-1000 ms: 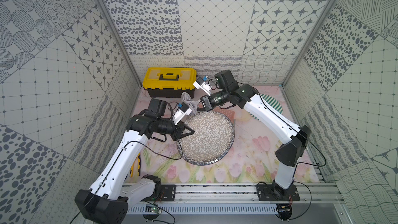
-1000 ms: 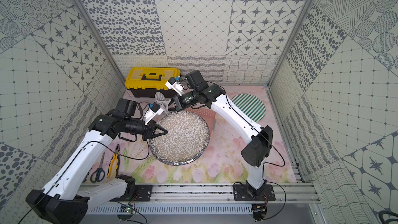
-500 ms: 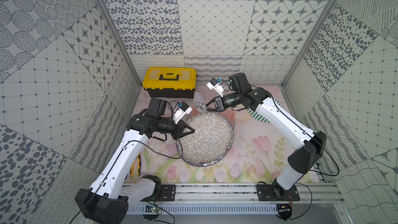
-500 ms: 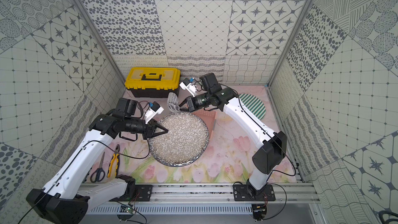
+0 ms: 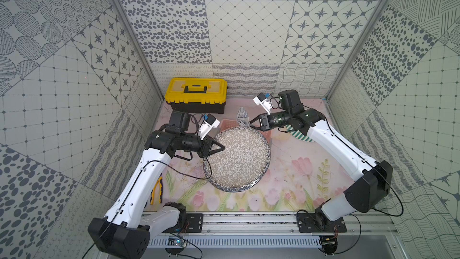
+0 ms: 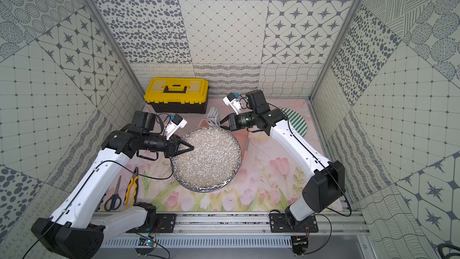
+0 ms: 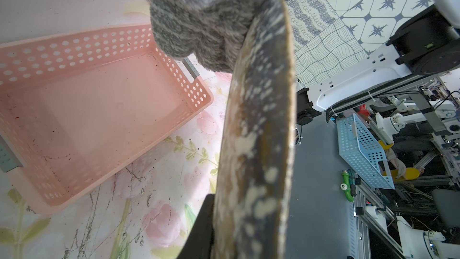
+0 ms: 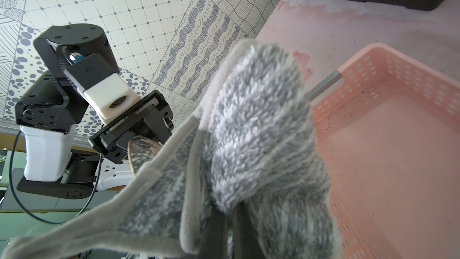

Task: Wipe the wet plate dry
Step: Wipe the plate with towel.

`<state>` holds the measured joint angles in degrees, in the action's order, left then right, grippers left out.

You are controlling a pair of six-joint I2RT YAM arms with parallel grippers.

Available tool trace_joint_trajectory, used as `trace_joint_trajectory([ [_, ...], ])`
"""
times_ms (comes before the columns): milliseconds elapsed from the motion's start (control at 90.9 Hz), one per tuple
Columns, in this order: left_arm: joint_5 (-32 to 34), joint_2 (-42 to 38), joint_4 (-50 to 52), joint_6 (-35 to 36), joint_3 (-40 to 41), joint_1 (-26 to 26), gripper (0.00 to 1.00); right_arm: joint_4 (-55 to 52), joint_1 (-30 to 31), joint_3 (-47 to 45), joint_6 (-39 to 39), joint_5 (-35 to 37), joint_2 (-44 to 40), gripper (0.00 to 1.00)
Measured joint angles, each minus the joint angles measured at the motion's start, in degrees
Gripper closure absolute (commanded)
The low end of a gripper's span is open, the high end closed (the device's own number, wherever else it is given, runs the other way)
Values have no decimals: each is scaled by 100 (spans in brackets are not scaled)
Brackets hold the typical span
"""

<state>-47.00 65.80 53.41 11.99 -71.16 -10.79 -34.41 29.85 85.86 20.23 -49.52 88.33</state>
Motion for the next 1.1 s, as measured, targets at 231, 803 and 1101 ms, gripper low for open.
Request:
trace_joint_trajectory([
  [231,-251,0,-63,-142,2,297,100,214,-208,-435,63,92,-284,100],
  [803,-1012,122,-876,-1259,151,992,100,417,-494,-1211,103,426,-664,100],
  [1101,-1228,175,-1766,-2074,214,1185,100,358,-507,-1443,103,457,-798,100],
])
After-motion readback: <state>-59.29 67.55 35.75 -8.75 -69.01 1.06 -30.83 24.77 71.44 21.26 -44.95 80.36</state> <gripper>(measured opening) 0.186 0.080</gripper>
